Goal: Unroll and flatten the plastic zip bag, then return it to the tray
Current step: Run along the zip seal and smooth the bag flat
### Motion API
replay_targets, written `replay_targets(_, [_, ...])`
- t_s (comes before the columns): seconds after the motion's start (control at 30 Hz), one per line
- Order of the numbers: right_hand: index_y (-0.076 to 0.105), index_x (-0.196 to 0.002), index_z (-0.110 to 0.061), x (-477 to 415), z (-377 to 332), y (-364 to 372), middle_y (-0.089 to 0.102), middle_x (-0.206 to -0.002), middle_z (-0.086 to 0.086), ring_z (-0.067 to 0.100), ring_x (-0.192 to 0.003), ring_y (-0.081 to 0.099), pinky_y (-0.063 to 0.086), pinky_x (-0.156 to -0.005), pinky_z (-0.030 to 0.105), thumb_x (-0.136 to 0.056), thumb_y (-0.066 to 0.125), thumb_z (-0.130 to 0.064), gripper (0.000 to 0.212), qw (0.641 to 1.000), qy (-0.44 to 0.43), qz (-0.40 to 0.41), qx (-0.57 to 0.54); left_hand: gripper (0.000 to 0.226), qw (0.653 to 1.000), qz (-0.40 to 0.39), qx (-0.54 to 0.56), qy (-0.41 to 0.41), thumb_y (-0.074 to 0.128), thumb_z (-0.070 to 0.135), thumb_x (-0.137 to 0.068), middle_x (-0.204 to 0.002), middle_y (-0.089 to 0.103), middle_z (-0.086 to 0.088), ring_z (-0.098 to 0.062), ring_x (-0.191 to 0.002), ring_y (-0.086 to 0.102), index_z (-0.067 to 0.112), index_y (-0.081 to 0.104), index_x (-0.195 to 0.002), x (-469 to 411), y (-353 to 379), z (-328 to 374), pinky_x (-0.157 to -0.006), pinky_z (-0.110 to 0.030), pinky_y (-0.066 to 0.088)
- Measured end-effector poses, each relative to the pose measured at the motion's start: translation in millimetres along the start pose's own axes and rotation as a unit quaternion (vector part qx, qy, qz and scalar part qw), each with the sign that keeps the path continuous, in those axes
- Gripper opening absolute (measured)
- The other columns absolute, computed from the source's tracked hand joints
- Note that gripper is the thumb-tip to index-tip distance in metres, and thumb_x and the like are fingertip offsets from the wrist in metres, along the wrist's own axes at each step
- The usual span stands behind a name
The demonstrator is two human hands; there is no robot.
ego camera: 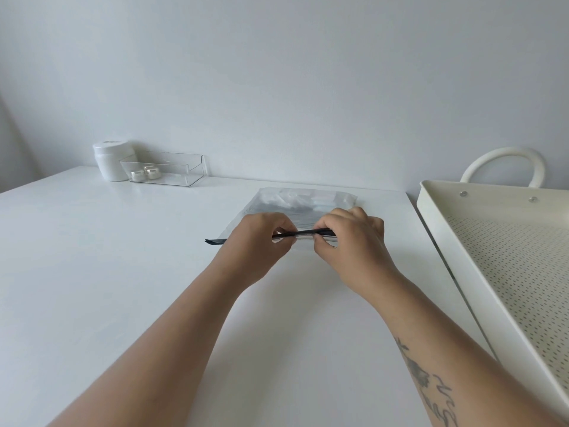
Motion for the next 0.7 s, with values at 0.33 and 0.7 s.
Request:
replay_targets(0.33, [0.06, -0.09, -0.029, 1.0, -8.0, 1.3, 0.058, -0.091, -0.013, 0.012, -0.103, 0.045, 0.016, -0.091, 0.034, -0.086, 0.059, -0.031, 0.005, 0.998, -0.024, 0.004, 0.051, 0.014, 1.0, -0.017, -0.022, -0.01, 0.058, 0.015, -0.092, -0.076, 0.063, 0.007, -0.014, -0.072, 0.056, 0.022, 0.065, -0.081, -3.1, 9.5, 0.2, -0.063, -0.03, 0.045])
replay_targets(0.7, [0.062, -0.086, -0.028, -1.0, -3.8, -2.8, 0.061, -0.087, -0.014, 0.011, -0.099, 0.048, 0.016, -0.085, 0.032, -0.092, 0.056, -0.023, 0.01, 1.0, -0.007, 0.016, 0.0, 0.004, 1.0, 0.013, -0.001, -0.013, 0.068, 0.017, -0.086, -0.075, 0.065, 0.016, 0.007, -0.067, 0.055, 0.02, 0.07, -0.086, -2.3, -8.6, -6.1, -0.056, -0.008, 0.038])
Point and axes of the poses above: each hand's wrist, its own x-axis away from the middle knuckle, its own y-axis out of the palm, z = x × y, the point moved 7 cm from there along -x, towards the middle knuckle
